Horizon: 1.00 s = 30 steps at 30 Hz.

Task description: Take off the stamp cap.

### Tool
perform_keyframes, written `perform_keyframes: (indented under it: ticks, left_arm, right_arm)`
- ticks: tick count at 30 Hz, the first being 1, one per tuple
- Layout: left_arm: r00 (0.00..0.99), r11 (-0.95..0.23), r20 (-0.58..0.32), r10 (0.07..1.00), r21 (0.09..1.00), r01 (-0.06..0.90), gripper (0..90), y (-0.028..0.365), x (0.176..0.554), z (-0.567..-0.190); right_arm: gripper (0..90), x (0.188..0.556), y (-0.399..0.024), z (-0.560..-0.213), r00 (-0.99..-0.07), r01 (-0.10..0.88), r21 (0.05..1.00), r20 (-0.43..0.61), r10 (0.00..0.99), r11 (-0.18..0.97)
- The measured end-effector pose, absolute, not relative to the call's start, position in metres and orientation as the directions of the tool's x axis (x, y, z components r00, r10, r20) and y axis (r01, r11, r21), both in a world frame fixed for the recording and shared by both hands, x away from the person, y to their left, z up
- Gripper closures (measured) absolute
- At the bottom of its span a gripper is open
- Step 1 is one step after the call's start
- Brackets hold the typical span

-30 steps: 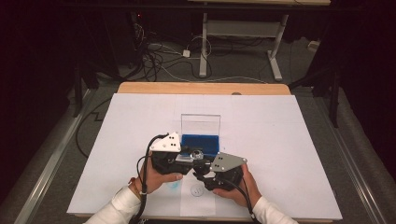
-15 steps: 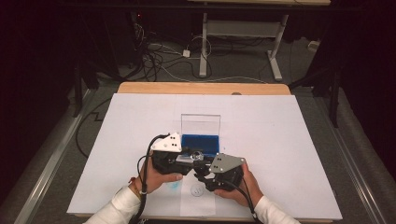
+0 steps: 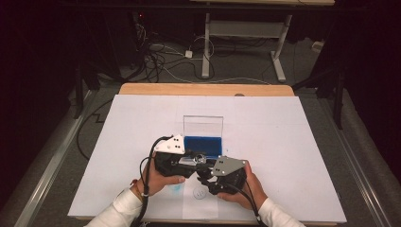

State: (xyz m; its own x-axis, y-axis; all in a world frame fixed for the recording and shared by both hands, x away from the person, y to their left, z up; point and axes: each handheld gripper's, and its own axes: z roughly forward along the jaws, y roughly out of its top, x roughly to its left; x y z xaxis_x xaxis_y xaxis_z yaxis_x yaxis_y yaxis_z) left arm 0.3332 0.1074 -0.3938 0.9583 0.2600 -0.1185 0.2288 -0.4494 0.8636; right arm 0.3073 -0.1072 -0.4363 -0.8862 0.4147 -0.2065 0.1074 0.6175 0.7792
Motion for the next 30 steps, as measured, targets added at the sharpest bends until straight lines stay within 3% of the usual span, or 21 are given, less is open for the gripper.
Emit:
perform_keyframes:
  ticks: [20, 30]
  left_arm:
    - [0.962, -0.454, -0.126, 0.241, 0.862, 0.227, 54.6, 0.1058, 0.3348, -0.3949]
    - [0.962, -0.431, -0.076, 0.261, 0.883, 0.187, 54.8, 0.1050, 0.3271, -0.3916]
  right_arm:
    - [38.8, 0.3058, -0.1068, -0.4382, -0.885, 0.107, 0.768, -0.217, 0.413, 0.632]
    - [38.9, 0.3094, -0.1111, -0.4358, -0.906, 0.158, 0.808, -0.110, 0.409, 0.568]
